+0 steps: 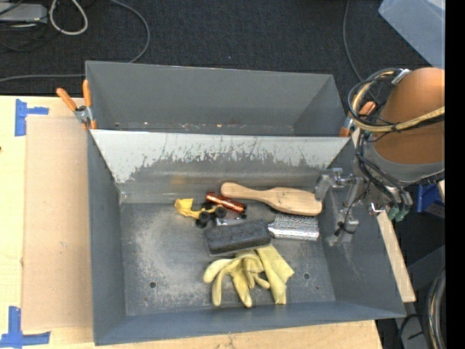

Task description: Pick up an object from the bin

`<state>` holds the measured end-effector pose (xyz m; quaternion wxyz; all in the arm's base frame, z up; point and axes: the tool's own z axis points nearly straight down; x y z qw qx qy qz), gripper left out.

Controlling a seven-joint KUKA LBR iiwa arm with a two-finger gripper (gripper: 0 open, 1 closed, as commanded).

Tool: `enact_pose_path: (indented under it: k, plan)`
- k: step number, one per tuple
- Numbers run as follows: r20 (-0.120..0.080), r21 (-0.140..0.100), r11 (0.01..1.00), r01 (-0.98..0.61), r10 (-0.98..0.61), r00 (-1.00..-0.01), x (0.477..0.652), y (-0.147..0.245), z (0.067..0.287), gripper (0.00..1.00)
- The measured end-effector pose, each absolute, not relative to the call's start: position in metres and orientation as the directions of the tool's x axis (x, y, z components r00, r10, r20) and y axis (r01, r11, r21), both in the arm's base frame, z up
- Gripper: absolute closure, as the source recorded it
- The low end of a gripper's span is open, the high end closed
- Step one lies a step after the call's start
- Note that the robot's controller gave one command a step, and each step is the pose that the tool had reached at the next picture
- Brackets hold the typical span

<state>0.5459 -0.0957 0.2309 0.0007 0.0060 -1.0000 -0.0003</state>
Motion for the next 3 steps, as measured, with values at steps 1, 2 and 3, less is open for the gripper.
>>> enact_pose_path:
  k: [1, 2, 3]
  plan:
    - [0.001, 0.001, 1.000, -0.012, -0.012, -1.000, 0.546, -0.096, 0.231, 0.00]
    - [0.007, 0.003, 0.999, 0.035, 0.035, -0.999, 0.553, -0.074, 0.163, 0.00]
    - [-0.009, -0.001, 1.000, 0.009, 0.009, -1.000, 0.578, -0.075, 0.156, 0.00]
